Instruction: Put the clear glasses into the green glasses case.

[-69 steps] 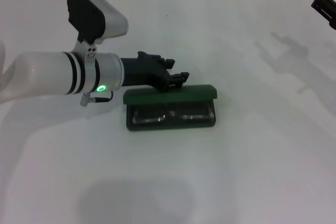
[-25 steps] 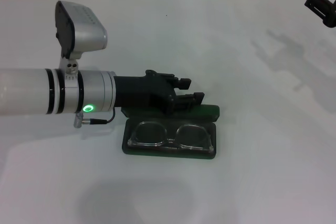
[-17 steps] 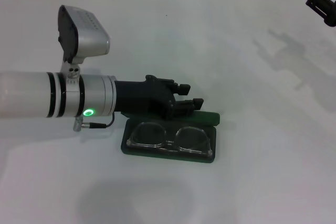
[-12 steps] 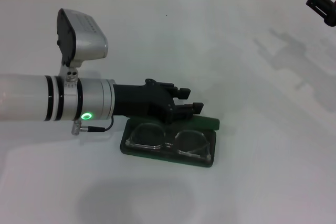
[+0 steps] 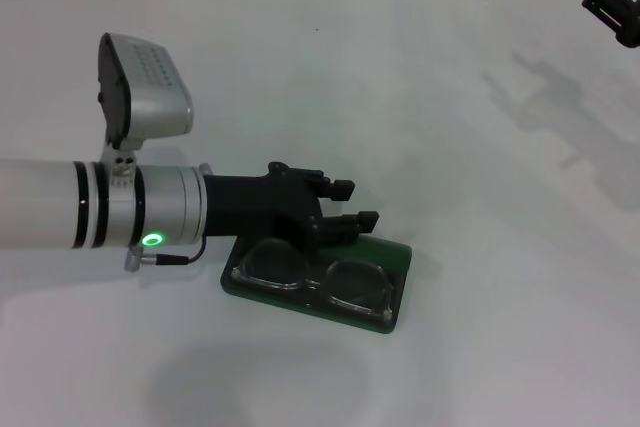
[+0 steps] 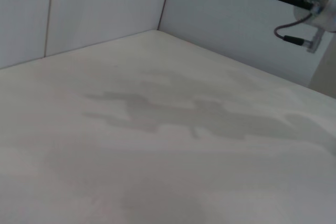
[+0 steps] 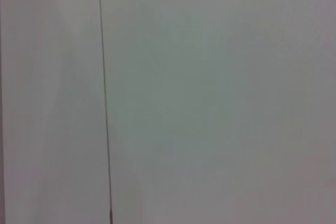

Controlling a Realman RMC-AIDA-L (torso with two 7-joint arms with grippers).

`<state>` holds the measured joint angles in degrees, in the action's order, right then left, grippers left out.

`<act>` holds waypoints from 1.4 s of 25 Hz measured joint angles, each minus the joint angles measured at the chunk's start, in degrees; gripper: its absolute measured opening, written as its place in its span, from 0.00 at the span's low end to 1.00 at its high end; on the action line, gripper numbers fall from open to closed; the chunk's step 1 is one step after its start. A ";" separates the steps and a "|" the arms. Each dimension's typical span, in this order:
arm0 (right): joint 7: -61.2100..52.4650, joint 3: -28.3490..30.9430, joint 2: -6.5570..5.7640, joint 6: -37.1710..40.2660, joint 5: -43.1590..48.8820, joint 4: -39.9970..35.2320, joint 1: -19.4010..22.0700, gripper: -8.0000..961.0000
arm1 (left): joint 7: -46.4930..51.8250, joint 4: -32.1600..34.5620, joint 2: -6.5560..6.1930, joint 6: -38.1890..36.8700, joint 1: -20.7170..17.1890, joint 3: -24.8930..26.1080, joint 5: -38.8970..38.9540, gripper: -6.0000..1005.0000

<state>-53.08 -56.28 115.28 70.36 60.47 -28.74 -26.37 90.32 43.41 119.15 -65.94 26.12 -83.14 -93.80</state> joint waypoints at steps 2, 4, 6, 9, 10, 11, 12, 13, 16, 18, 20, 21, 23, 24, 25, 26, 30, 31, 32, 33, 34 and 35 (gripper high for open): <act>0.00 -0.05 0.02 -0.14 0.00 0.00 -0.09 0.59 | -1.17 0.04 0.08 -0.04 -0.50 -0.01 0.02 0.52; 0.00 -0.18 0.03 -0.78 0.00 -0.01 -0.35 0.59 | -2.65 -0.02 0.15 -0.07 -1.09 -0.01 0.04 0.52; 0.00 -0.20 0.03 -1.05 0.00 -0.02 -0.43 0.59 | -3.60 -0.34 0.19 0.04 -1.57 0.02 -0.06 0.52; -0.01 -0.23 0.03 -1.26 0.00 -0.03 -0.60 0.60 | -4.40 -0.52 0.25 0.14 -2.20 0.52 -0.20 0.52; -0.01 -0.23 0.03 -1.29 -0.01 -0.04 -0.69 0.60 | -4.56 -0.54 0.27 0.16 -2.38 0.69 -0.16 0.52; -0.01 -0.23 0.03 -1.31 0.00 -0.05 -0.78 0.60 | -4.79 -0.54 0.30 0.18 -2.58 0.84 -0.11 0.52; -0.01 -0.23 0.03 -1.33 -0.01 -0.06 -0.84 0.60 | -4.99 -0.55 0.32 0.19 -2.73 0.96 -0.03 0.52; -0.01 -0.24 0.03 -1.34 -0.01 -0.07 -0.88 0.60 | -5.10 -0.54 0.34 0.16 -2.77 1.22 0.06 0.52; 0.02 -1.01 -0.01 -0.99 -0.01 -0.14 -0.91 0.60 | -6.39 -0.54 0.40 -2.51 -2.82 3.60 2.60 0.52; -0.06 -2.66 -0.15 0.01 0.01 -0.57 -0.94 0.60 | -9.11 -0.68 0.39 -7.15 -3.10 5.91 6.43 0.52; -1.32 -5.52 -0.74 2.21 0.94 -2.26 -0.95 0.60 | -12.74 -0.82 0.35 -13.99 -3.72 8.97 10.74 0.52; -2.70 -7.19 -1.30 4.09 2.46 -3.96 -0.98 0.60 | -14.80 -0.83 0.31 -18.44 -4.00 10.98 12.99 0.52; -6.71 -9.07 -2.59 9.05 6.56 -7.13 -1.14 0.61 | -17.02 -0.82 0.21 -25.74 -4.39 14.16 15.85 0.52; -10.05 -9.57 -3.57 13.74 10.03 -9.16 -1.52 0.61 | -17.81 -0.83 0.18 -28.70 -4.63 15.69 16.43 0.52; -11.29 -9.58 -3.90 16.19 11.75 -9.54 -1.89 0.61 | -18.82 -0.82 0.11 -30.98 -4.89 16.83 16.67 0.52; -13.06 -9.52 -4.55 20.60 14.62 -10.00 -2.73 0.61 | -20.22 -1.09 0.07 -32.49 -5.40 17.53 16.04 0.52; -14.04 -9.48 -4.98 30.10 20.81 -7.55 -4.78 0.76 | -29.49 -4.72 0.16 -34.87 -6.97 17.70 13.85 0.63; -13.97 -9.37 -4.50 30.42 21.84 -7.10 -4.84 0.80 | -31.67 -5.69 0.30 -35.10 -7.23 17.69 13.71 0.65; -13.95 -9.31 -3.91 30.28 22.81 -6.85 -4.86 0.84 | -33.14 -6.25 0.32 -35.28 -7.37 17.74 13.72 0.68; -13.94 -9.27 -3.48 29.99 23.85 -7.13 -4.86 0.84 | -33.74 -6.60 0.33 -35.45 -7.49 17.80 13.72 0.71; -13.94 -9.27 -3.20 29.87 24.60 -7.44 -4.86 0.85 | -33.83 -6.70 0.30 -35.63 -7.53 17.91 13.79 0.74; -13.94 -9.26 -2.97 29.88 25.40 -8.01 -4.85 0.86 | -33.80 -6.75 0.19 -35.82 -7.57 18.01 13.80 0.75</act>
<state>-67.03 -65.54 112.31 100.24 85.87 -36.75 -31.22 56.52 36.66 119.35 -101.77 18.55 -65.14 -80.01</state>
